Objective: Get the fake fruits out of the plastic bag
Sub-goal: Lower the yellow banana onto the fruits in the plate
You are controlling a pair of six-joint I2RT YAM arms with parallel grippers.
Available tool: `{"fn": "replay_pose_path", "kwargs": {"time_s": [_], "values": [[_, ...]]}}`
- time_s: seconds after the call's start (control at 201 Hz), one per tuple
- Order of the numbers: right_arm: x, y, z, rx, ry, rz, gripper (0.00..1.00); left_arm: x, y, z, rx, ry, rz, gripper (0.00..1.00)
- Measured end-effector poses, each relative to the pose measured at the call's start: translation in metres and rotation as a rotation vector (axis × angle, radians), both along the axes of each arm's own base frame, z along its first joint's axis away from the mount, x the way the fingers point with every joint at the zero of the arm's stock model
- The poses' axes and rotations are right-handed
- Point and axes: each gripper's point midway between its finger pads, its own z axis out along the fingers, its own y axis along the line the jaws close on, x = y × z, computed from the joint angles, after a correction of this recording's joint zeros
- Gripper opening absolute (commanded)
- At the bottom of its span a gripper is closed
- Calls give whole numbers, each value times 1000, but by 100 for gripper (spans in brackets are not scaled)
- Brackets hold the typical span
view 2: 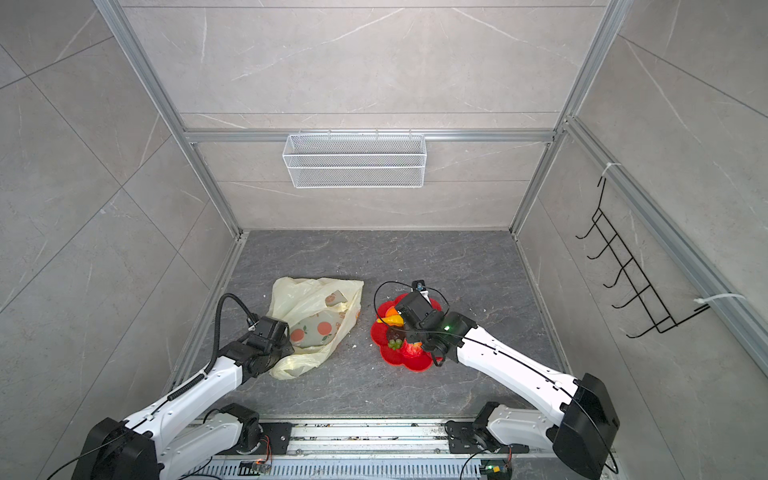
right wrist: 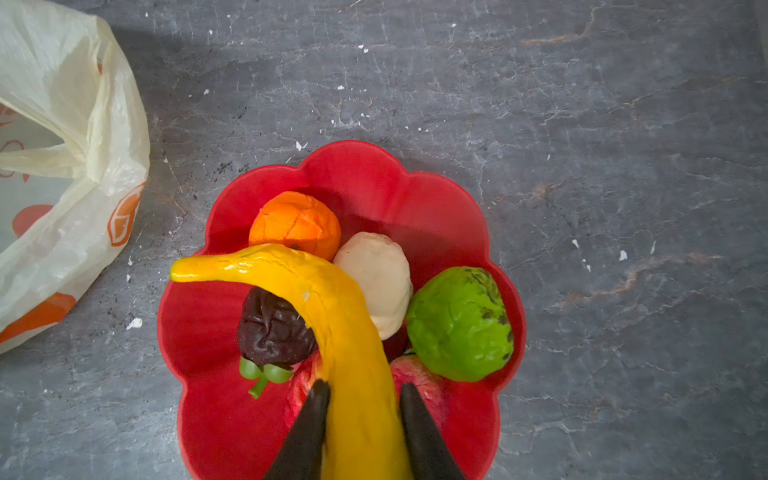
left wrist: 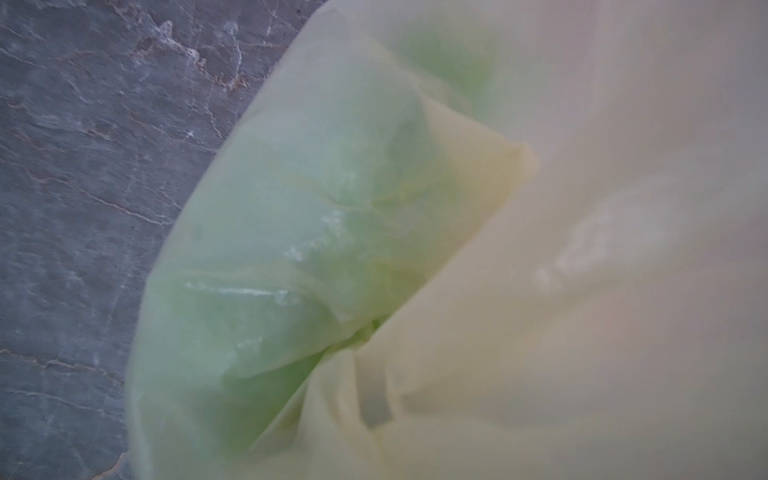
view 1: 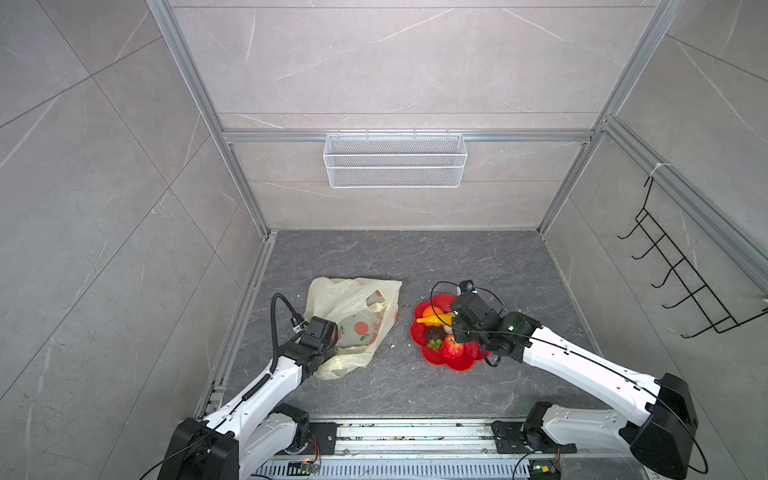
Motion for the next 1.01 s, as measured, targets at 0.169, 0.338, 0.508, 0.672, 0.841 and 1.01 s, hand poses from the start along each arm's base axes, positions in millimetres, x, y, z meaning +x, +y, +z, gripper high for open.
{"fn": "replay_pose_path", "kwargs": {"time_s": [0.169, 0.338, 0.508, 0.672, 0.841, 1.01], "values": [[6, -4, 16, 19, -66, -24, 25, 0, 0, 0, 1, 0, -2, 11], [16, -10, 24, 33, -103, -55, 25, 0, 0, -1, 2, 5, -3, 11], [35, -17, 30, 48, -148, -77, 25, 0, 0, -1, 1, 4, -3, 11], [46, -16, 21, 48, -165, -29, 25, 0, 0, -1, 1, 3, -3, 11], [53, -10, 14, 43, -162, 24, 25, 0, 0, -1, 0, 3, -3, 11], [60, -10, -3, 20, -141, 32, 25, 0, -1, -1, -2, 4, -5, 11]]}}
